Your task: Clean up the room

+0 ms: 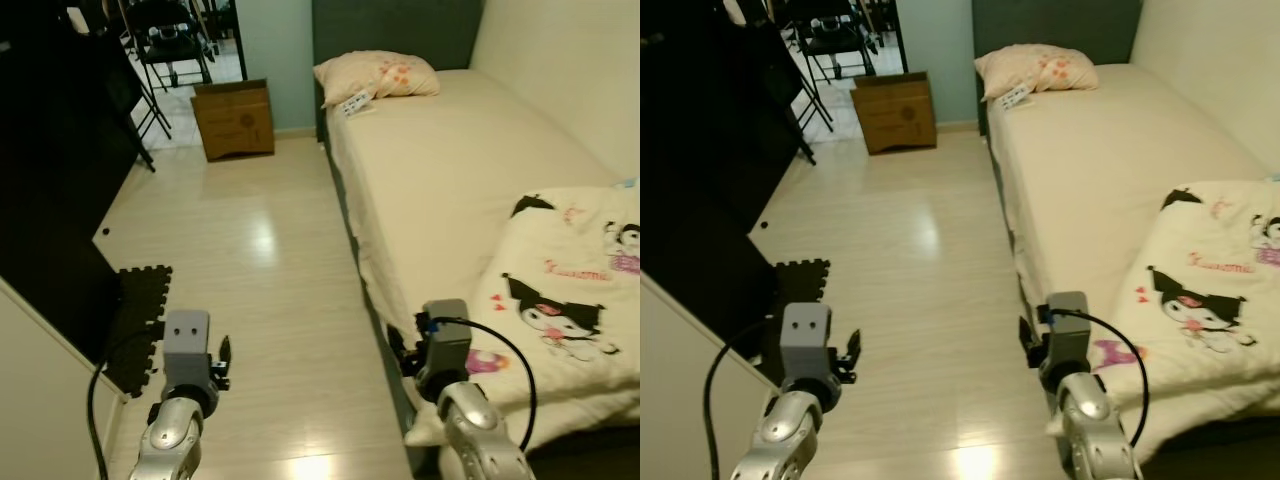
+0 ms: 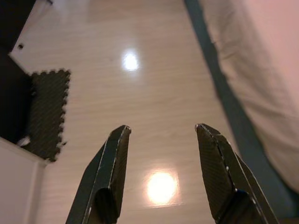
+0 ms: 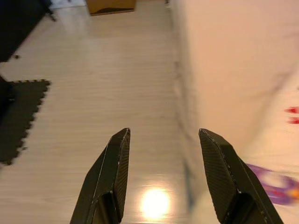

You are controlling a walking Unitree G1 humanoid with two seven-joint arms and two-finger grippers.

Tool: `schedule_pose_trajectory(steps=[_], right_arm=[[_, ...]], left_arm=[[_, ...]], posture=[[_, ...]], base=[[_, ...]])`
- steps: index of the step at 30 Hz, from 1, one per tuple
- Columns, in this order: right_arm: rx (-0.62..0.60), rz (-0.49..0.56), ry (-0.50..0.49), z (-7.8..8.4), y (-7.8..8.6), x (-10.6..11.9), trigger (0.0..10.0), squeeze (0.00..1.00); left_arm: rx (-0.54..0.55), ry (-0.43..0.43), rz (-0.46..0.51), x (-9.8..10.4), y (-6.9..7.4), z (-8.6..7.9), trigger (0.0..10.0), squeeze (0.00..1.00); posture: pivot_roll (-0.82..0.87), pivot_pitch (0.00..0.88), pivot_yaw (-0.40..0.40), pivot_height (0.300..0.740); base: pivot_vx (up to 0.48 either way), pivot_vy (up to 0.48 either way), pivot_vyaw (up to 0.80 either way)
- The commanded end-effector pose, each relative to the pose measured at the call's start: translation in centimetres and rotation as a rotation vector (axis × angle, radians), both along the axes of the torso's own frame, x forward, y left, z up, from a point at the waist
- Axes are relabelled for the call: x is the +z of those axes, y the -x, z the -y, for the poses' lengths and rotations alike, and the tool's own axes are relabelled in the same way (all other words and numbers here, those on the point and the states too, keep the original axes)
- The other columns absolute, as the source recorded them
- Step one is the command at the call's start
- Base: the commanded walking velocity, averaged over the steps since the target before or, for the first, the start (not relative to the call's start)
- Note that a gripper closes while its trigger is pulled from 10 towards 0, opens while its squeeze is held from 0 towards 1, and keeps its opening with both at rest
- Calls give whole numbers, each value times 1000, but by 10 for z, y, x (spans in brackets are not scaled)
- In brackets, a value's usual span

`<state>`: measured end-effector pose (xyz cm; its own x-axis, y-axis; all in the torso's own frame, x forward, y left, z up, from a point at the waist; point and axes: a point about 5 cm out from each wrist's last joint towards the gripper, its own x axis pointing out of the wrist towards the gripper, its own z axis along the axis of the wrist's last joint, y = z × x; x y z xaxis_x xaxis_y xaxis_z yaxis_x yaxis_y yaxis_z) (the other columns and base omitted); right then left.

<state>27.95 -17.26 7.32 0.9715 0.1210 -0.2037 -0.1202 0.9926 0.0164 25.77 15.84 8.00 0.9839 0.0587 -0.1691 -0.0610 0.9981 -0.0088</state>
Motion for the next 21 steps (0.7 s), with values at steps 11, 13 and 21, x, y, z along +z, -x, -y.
schedule_pose_trajectory(steps=[11, 13, 21], right_arm=[[110, 3, 0, -19, 1, 0, 10000, 0], [115, 2, 5, -20, 1, 0, 10000, 0], [138, 8, -6, -23, 2, 1, 10000, 0]], left_arm=[[26, -21, -28, -6, 3, -8, 10000, 0], [29, -22, -28, -6, 3, -9, 10000, 0], [36, -26, -28, -6, 3, -12, 10000, 0]], posture=[[-66, 133, 21, 733], [-65, 132, 21, 733], [-65, 128, 18, 733]], base=[[0, -426, 332], [0, -424, 800], [0, -425, 134]])
